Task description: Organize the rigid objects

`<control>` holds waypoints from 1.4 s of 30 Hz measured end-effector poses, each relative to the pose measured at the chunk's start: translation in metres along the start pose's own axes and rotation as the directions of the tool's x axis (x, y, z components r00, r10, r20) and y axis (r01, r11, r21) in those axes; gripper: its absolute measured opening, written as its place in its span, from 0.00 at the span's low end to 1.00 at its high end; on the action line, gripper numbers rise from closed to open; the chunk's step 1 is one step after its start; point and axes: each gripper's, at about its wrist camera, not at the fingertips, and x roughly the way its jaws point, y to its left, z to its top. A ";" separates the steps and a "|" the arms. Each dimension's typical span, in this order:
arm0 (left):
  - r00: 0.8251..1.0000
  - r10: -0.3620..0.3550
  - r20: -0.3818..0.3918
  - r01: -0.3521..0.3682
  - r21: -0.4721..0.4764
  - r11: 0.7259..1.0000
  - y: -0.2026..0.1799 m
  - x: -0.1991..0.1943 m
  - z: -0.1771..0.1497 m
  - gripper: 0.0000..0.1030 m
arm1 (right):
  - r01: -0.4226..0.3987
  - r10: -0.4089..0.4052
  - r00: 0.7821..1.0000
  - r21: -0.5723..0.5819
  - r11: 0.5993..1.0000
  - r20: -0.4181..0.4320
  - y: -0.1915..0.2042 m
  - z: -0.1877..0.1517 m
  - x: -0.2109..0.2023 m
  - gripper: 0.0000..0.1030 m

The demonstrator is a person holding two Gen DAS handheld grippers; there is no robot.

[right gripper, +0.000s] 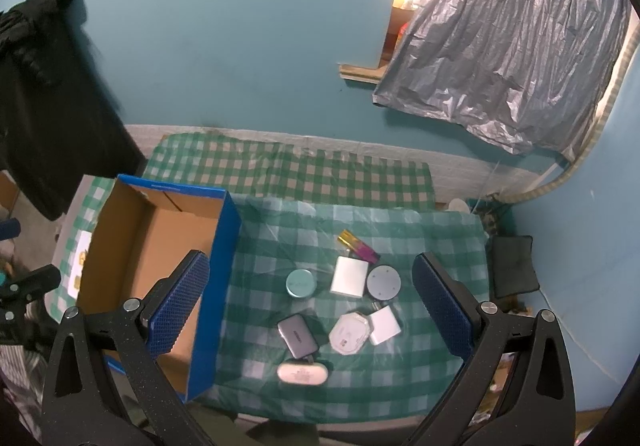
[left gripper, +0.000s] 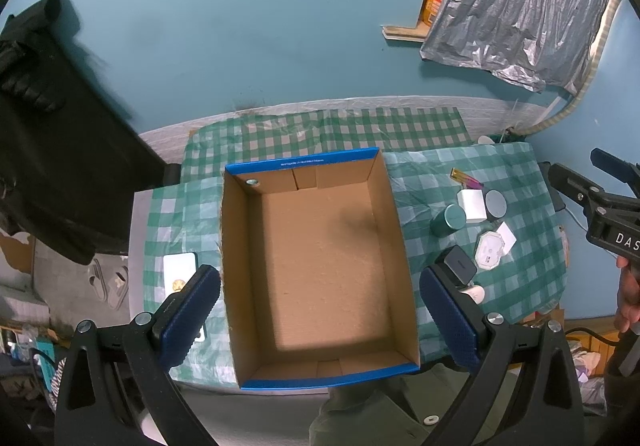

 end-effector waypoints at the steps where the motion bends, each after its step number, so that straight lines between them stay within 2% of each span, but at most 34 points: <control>1: 1.000 0.000 0.001 0.000 0.000 1.000 0.000 0.000 0.000 0.98 | 0.000 0.000 1.000 0.000 1.000 0.000 0.000 0.000 0.000 0.98; 27: 1.000 0.001 -0.002 -0.001 0.000 1.000 -0.001 -0.001 -0.001 0.98 | -0.002 0.002 1.000 -0.010 1.000 -0.010 0.004 -0.008 0.004 0.98; 33: 1.000 0.002 -0.003 -0.002 -0.001 1.000 -0.001 -0.001 -0.001 0.98 | 0.004 -0.005 1.000 -0.035 0.999 -0.019 0.006 -0.007 0.005 0.94; 42: 1.000 0.003 -0.001 -0.003 -0.015 1.000 -0.002 -0.002 -0.003 0.98 | -0.011 0.011 1.000 -0.013 1.000 -0.021 -0.002 -0.003 0.004 0.94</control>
